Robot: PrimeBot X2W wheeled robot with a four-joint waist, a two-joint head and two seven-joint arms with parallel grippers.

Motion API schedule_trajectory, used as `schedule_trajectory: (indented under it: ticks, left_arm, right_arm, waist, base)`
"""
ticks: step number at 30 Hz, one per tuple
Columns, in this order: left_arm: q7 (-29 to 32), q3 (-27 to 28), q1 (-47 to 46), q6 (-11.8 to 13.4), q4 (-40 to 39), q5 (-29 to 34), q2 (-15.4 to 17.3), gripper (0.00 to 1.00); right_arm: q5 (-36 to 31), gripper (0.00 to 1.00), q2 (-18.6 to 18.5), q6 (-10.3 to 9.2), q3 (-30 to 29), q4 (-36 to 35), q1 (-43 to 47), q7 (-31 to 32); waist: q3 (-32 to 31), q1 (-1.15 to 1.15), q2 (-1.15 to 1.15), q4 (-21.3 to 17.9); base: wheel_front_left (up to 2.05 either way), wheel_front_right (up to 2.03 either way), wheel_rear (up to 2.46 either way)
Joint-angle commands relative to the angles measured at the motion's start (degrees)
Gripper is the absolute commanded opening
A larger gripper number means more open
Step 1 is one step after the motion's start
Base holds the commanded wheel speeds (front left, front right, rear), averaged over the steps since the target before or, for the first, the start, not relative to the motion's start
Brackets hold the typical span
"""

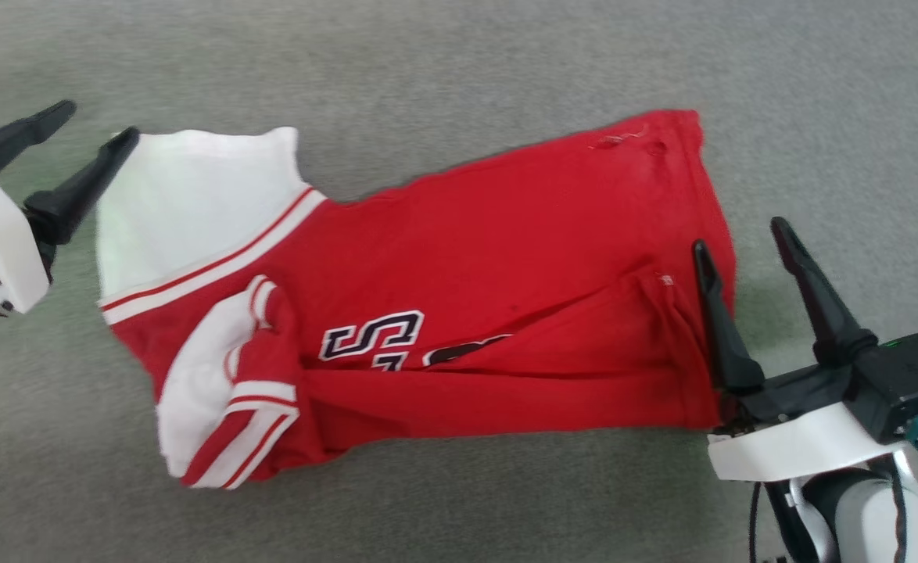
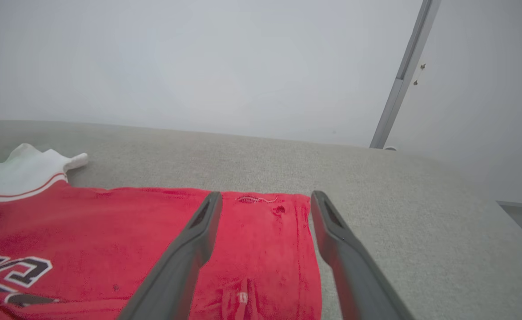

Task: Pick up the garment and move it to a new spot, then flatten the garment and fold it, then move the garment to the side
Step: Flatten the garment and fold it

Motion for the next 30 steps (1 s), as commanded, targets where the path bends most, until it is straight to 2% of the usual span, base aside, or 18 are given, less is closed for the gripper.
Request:
schedule_trajectory:
  ticks: [1,2,8,13,16,17,18,19,23,26,30]
  left_arm:
    - [5.31,-1.84,-2.96,-0.34,2.50,-0.51,-0.40,1.00]
    - [5.31,-1.84,-2.96,-0.34,2.50,-0.51,-0.40,1.00]
    - [21.77,-7.06,-8.36,-0.23,6.72,-5.59,2.67,1.00]
    - [25.07,-8.87,-11.24,-0.25,8.34,-6.72,3.39,1.00]
    - [26.28,-10.01,-11.01,-0.30,6.69,-9.76,2.80,1.00]
    - [26.30,-10.25,-11.13,-0.30,6.19,-10.50,2.75,0.51]
    - [26.38,-10.60,-11.35,-0.31,5.82,-10.32,2.85,0.22]
    - [26.39,-10.93,-11.59,-0.31,5.61,-9.68,2.92,0.00]
    - [24.79,-11.59,-12.75,-0.30,4.76,-9.45,2.17,0.00]
    - [23.75,-11.94,-13.88,-0.30,4.06,-8.91,1.28,0.00]
    - [22.67,-12.52,-15.01,-0.30,2.93,-8.74,0.25,0.00]
  right_arm:
    - [0.56,1.00,0.39,-0.15,0.79,0.83,-0.91,-1.42]
    - [0.56,1.00,0.39,-0.15,0.79,0.83,-0.91,-1.42]
    - [2.40,1.00,0.43,-0.15,0.92,2.13,-0.34,-3.18]
    - [2.88,1.00,0.40,-0.15,0.63,2.17,-0.03,-3.68]
    - [2.98,1.00,0.40,-0.15,0.30,2.05,-0.30,-3.33]
    - [3.04,1.00,0.40,-0.15,0.36,2.11,-0.65,-2.92]
    - [2.85,1.00,0.40,-0.15,0.44,2.23,-1.16,-2.09]
    - [2.71,1.00,0.40,-0.15,0.61,2.43,-1.76,-1.12]
    - [1.38,1.00,0.40,-0.15,1.26,3.90,-6.50,6.67]
    - [1.51,1.00,0.13,-0.15,1.55,6.05,-12.26,15.87]
    - [4.10,1.00,-2.50,-0.15,1.51,9.48,-20.56,28.38]
  waist:
    - [2.22,0.00,0.00,-3.13]
    - [2.22,0.00,0.00,-3.13]
    - [4.09,0.00,0.00,-5.78]
    - [5.08,0.00,0.00,-6.25]
    - [5.35,0.00,0.00,-6.01]
    - [5.43,0.00,0.00,-5.87]
    - [5.50,0.00,0.00,-5.73]
    - [5.57,0.00,0.00,-5.57]
    - [6.05,0.00,0.00,-4.73]
    - [6.63,0.00,0.00,-3.75]
    - [7.63,0.00,0.00,-2.03]
  base:
    - [0.00,0.00,0.00]
    - [0.00,0.00,0.00]
    - [0.00,0.00,0.00]
    - [0.00,0.00,0.00]
    - [0.00,0.00,0.00]
    - [0.00,0.00,0.00]
    - [0.00,0.00,0.00]
    - [0.00,0.00,0.00]
    - [0.00,0.00,0.00]
    - [0.00,0.00,0.00]
    - [0.00,0.00,0.00]
